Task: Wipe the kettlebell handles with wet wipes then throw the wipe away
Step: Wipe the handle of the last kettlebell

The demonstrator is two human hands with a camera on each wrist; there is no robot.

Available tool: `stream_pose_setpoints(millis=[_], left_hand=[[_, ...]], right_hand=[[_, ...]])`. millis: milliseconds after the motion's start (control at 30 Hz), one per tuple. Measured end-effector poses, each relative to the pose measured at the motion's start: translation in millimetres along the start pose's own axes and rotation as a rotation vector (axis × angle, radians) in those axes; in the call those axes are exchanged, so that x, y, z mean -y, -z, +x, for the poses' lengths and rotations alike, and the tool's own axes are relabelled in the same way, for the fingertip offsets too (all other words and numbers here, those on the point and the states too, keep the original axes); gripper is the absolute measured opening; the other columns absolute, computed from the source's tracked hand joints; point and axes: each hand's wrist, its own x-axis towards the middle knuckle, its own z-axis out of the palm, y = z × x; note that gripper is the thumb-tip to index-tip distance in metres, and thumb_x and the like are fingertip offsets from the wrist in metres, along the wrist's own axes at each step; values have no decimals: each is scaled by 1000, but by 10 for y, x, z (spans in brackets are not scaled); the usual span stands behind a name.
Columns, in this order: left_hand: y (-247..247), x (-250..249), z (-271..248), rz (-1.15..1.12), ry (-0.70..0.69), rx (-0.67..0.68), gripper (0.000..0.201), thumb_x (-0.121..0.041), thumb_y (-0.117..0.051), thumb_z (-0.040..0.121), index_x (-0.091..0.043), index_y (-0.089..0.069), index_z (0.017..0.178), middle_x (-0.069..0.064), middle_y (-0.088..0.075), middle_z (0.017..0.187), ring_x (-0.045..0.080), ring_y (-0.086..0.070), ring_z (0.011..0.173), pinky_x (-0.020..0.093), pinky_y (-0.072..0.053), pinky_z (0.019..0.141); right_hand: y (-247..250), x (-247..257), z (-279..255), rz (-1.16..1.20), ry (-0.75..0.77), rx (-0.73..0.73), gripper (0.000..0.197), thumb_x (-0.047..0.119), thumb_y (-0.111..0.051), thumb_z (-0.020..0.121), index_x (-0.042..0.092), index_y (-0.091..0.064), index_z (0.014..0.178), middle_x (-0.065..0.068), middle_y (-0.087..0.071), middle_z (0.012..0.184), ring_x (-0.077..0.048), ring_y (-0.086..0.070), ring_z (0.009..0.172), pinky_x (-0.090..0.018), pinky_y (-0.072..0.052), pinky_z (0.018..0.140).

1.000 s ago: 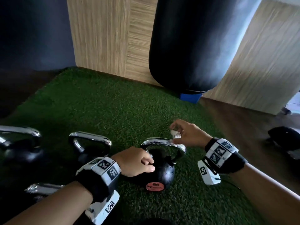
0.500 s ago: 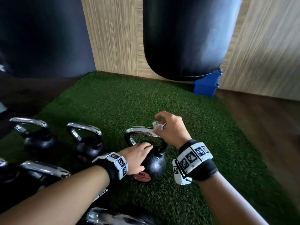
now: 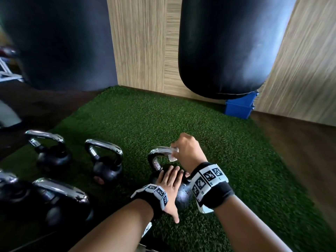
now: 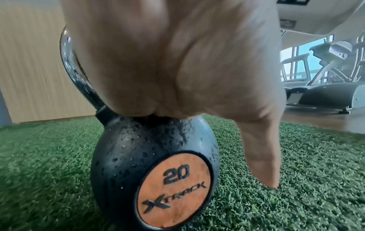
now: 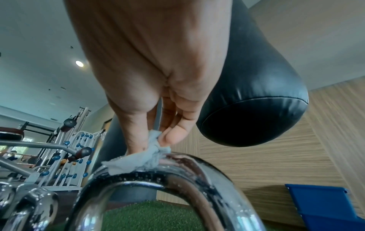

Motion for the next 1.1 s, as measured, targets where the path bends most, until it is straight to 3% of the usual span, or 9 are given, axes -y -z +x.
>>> stream_pose_setpoints(millis=[67,167,267,567,700,867,900,1000,1100], left_hand=[[-22,-21,28,-4,12,7,160,-79,-77,56,-11,48,128,10,54,145,34,48,139,60,17,121],[-36,-38,39,-1,20,-4,162,-75,-80,56,-11,44,139,13,50,152,36,48,140,61,16,120],[-5,-35,33,-20,13,-35,162,-66,-84,58,-13,39,149,11,48,155,35,45,142,60,15,121],[-54,-39,62,-31,17,-55,162,-69,-81,55,-13,39,149,13,48,154,36,47,140,62,17,120],[-103,-70,86,-37,36,-95,161,-68,-81,54,-14,37,151,12,46,156,36,45,142,62,16,120],[-74,-66,65,-42,29,-85,162,-70,-78,54,-13,40,149,13,50,153,36,49,139,61,17,120],[-61,-61,59,-47,24,-76,161,-70,-78,54,-13,40,148,12,51,153,35,50,138,60,19,120],[-56,-71,42,-65,25,-99,160,-69,-80,57,-13,38,150,11,48,155,35,46,141,59,18,121],[-62,-111,23,-58,54,-148,159,-70,-81,58,-12,32,154,11,40,160,35,37,148,59,13,122]], right_hand=[[-29,1,-52,-102,58,27,18,14,-59,96,7,-72,107,-10,-61,108,-24,-58,101,-31,-49,87],[-26,-120,-174,-146,39,30,16,15,-56,97,13,-69,107,5,-46,95,-12,-50,94,-28,-51,94],[36,-233,-228,-109,-76,-11,15,13,-61,96,11,-71,107,4,-50,101,-12,-56,91,-24,-54,91],[-17,-248,-265,-100,-64,22,27,-3,-58,93,13,-71,111,1,-47,102,-13,-57,83,-18,-52,76],[-74,-361,-356,-29,-133,-120,11,7,-61,97,8,-71,96,-1,-53,95,-16,-62,80,-26,-58,73],[-163,-302,-360,20,-108,-196,12,-3,-63,93,5,-72,91,-5,-57,92,-19,-63,72,-34,-60,67],[-173,-333,-385,53,-129,-237,11,-2,-65,92,4,-74,91,-6,-59,90,-19,-63,71,-32,-59,66],[-221,-482,-526,130,-278,-327,15,7,-72,89,9,-77,103,-5,-69,96,-10,-61,74,-3,-42,61],[-298,-606,-652,243,-416,-356,24,11,-79,84,11,-77,108,-2,-77,101,-6,-63,77,2,-34,63]])
